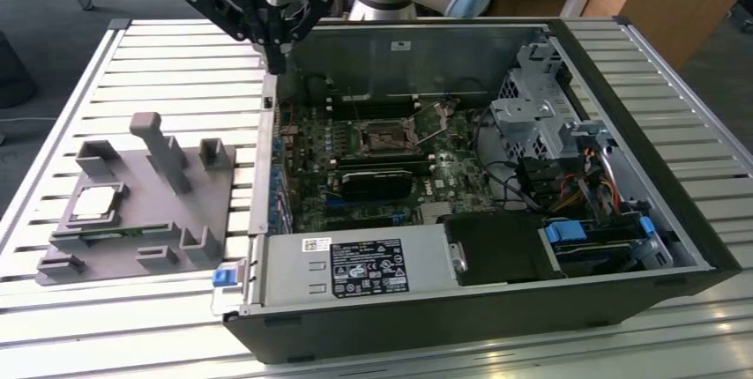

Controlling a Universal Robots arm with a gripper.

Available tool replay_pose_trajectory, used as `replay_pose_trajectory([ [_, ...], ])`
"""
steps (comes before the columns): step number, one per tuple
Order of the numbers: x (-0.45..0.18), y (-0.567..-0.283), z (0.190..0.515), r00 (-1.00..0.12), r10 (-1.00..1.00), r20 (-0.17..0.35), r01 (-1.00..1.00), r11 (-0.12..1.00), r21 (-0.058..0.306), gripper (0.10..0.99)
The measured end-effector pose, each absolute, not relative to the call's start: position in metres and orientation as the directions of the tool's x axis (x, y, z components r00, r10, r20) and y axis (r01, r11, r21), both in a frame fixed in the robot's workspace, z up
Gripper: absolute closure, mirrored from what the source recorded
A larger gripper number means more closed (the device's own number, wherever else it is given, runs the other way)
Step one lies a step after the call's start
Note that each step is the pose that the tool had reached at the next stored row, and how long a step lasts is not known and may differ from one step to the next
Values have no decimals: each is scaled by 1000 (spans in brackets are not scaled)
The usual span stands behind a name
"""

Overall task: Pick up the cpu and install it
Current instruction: 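Reach for the cpu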

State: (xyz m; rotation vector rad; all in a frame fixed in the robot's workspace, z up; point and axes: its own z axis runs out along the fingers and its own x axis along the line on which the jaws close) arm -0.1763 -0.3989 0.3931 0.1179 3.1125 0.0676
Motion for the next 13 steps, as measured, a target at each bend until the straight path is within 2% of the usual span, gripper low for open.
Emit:
replay_pose_trajectory([
  [13,-181,-399,393,-997,76,-24,75,996,44,980],
])
